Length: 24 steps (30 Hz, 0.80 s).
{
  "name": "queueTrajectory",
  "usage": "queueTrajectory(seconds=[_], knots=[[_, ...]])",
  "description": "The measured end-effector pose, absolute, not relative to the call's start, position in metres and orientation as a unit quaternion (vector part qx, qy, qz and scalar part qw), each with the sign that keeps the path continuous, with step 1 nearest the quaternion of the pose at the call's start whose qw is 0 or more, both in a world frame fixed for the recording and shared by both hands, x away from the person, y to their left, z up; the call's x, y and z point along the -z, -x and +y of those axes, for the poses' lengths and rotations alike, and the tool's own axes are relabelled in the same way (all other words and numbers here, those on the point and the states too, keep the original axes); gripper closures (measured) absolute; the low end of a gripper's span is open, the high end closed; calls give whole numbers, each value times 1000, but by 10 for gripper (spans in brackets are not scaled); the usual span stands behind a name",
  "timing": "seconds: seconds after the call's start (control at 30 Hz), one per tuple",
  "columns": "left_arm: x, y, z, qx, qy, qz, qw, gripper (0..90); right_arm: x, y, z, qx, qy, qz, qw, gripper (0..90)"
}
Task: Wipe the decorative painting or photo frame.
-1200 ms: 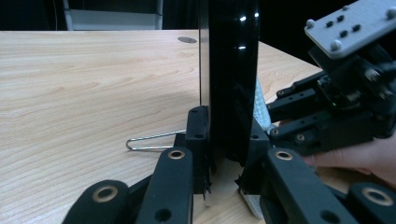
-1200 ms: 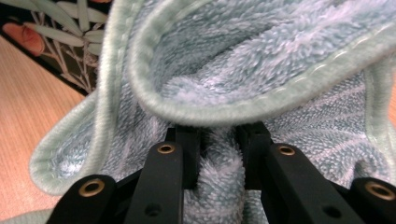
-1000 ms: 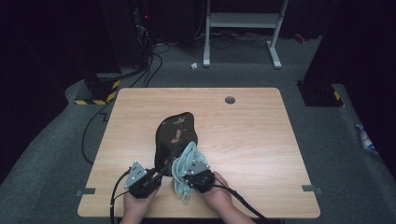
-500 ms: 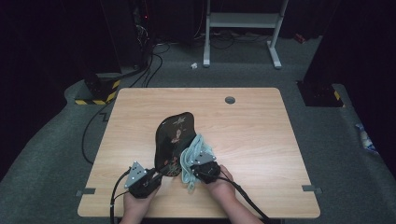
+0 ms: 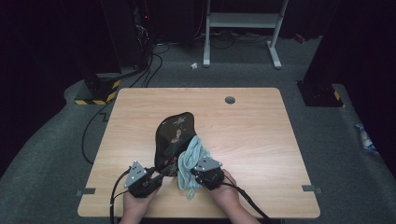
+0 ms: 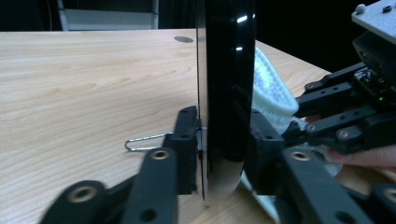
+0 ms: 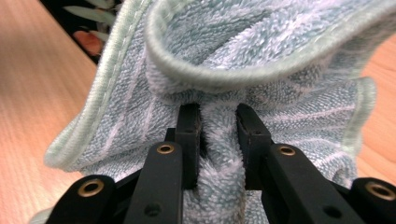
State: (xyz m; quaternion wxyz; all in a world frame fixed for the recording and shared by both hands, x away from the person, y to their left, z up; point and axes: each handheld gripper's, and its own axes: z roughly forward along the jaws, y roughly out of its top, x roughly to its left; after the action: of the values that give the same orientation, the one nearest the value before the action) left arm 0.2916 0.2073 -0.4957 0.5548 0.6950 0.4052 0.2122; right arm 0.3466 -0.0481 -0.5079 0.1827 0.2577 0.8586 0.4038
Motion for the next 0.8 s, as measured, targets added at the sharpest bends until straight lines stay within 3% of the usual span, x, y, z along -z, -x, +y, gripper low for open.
queueTrajectory(seconds=[0.13,0.4,0.53,0.8], knots=[[492,-292,211,-200,-693,399,566,585,507,-345,-58,-404,-264,857,183,733],[472,-289,216,-223,-693,404,554,531,516,-344,-67,-392,-265,862,181,728],[460,-287,216,-241,-700,401,540,563,519,-346,-68,-390,-273,863,167,722],[437,-295,218,-249,-702,411,526,536,519,-349,-68,-392,-285,861,150,717]])
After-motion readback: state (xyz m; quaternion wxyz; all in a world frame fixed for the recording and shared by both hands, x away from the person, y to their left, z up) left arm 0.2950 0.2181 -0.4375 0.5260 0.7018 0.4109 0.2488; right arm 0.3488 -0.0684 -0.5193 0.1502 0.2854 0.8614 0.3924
